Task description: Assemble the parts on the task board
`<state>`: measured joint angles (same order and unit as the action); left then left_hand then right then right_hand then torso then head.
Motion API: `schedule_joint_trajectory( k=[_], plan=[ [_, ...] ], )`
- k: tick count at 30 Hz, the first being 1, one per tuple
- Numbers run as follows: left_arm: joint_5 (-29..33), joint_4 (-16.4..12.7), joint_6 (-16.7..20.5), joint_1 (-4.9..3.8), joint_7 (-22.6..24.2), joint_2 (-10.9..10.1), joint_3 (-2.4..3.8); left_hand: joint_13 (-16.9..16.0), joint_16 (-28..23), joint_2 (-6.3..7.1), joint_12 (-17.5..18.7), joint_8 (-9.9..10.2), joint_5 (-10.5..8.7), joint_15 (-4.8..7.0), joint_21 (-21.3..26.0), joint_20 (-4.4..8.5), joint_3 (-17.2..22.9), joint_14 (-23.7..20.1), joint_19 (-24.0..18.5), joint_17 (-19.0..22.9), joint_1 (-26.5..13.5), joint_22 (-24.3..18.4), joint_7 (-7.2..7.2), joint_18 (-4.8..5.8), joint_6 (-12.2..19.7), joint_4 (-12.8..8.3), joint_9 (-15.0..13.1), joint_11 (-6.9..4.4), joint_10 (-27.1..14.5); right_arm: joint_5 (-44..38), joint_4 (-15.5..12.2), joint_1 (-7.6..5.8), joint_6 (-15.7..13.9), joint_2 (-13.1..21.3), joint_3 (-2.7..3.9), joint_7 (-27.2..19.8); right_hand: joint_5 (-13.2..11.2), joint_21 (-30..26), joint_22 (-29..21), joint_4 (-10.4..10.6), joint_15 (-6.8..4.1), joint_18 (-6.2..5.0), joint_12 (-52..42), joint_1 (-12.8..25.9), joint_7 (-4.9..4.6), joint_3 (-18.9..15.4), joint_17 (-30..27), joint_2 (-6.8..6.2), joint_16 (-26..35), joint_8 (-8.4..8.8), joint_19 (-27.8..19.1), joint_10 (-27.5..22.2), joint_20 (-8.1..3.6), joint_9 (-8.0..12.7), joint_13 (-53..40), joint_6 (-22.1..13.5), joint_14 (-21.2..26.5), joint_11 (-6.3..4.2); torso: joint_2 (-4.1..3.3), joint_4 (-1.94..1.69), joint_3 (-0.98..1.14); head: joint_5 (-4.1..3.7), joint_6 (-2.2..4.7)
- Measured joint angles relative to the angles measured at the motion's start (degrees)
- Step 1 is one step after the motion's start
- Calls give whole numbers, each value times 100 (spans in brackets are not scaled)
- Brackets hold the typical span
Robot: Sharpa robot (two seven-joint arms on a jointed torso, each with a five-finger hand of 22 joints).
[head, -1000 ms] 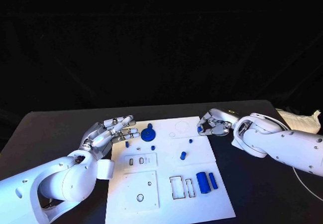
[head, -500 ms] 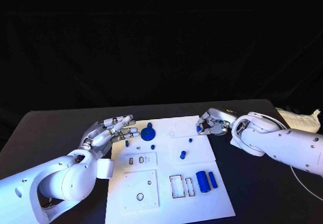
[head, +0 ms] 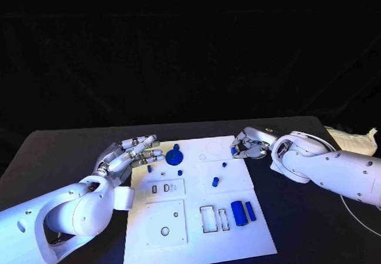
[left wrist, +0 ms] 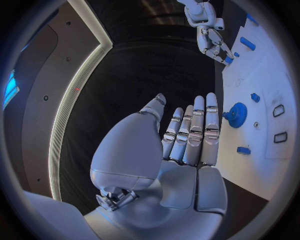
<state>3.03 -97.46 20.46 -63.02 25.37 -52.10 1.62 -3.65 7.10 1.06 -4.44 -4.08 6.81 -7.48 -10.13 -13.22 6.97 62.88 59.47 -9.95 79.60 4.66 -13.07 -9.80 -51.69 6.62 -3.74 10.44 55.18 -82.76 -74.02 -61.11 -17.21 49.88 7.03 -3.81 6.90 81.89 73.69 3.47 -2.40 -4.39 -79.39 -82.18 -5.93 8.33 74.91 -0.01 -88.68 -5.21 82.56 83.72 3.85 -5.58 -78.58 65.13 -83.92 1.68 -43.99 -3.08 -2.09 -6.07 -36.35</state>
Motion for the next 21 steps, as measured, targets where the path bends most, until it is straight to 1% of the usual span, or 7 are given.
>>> schedule_joint_trajectory(
  k=[1,4,8,9,12,16,21],
  plan=[
    [0,0,0,0,0,0,0,0,0,0,0,0,0,0,0,0,1,0,0,0,0,0,0,0,0,-1,0,0,0,10,-10,4,-21,0,-3,14,72,0,4,11,-27,0,0,11,-4,11,2,10,0,-1,-8,10,-26,0,0,4,-8,-10,0,0,0,-2,1],
    [0,0,0,0,0,0,0,0,0,0,0,0,0,0,0,0,-2,0,0,-6,0,-6,0,0,0,-32,0,19,-20,40,-113,26,-120,12,0,91,199,0,3,26,-29,-1,1,47,-4,72,4,46,1,-2,-9,4,-26,0,4,6,-10,-37,1,0,0,-4,2],
    [0,2,0,1,0,-4,0,0,0,0,0,0,0,0,0,0,-2,0,0,-6,0,-6,0,0,0,-32,0,19,-20,82,-400,36,-307,68,69,273,264,0,-8,17,-29,0,24,93,-4,142,4,61,1,-2,-9,10,-26,-1,8,5,-10,-48,2,-3,0,5,-12],
    [0,2,0,1,0,-4,0,0,0,0,0,0,0,0,0,0,-2,0,0,-6,0,-6,0,0,0,-32,0,19,-20,84,-429,35,-323,74,73,291,264,0,-8,18,-29,0,24,99,-4,142,4,67,1,-2,-9,10,-26,-2,8,5,-10,-49,4,-2,0,6,-13],
    [0,17,0,1,0,-5,0,0,0,0,0,0,0,0,0,0,-2,0,0,-6,0,-5,0,-1,0,-32,0,19,-20,94,-733,24,-470,113,98,496,265,0,-22,9,-29,0,24,107,-4,151,3,75,1,-2,-30,9,-46,-5,9,5,-10,-49,11,0,-7,16,-14],
    [0,72,0,1,-1,2,-1,0,0,0,17,0,0,0,0,0,-2,0,0,-6,0,-5,0,0,0,-32,0,19,-20,68,-1164,21,-600,91,108,808,301,0,-26,-5,-29,0,41,108,-4,169,3,77,1,-2,-30,10,-46,-6,10,5,-10,-50,28,1,-14,51,-25],
    [5,164,-3,1,-1,31,-1,0,0,0,24,0,0,0,0,0,-2,0,0,-5,0,-5,0,0,0,-31,0,19,-20,-82,-1629,26,-651,-146,106,1246,302,0,-39,-14,-49,-1,51,121,-1,190,3,90,2,-2,-30,11,-46,-6,10,2,10,-51,57,-8,-21,121,-64]
  ],
)
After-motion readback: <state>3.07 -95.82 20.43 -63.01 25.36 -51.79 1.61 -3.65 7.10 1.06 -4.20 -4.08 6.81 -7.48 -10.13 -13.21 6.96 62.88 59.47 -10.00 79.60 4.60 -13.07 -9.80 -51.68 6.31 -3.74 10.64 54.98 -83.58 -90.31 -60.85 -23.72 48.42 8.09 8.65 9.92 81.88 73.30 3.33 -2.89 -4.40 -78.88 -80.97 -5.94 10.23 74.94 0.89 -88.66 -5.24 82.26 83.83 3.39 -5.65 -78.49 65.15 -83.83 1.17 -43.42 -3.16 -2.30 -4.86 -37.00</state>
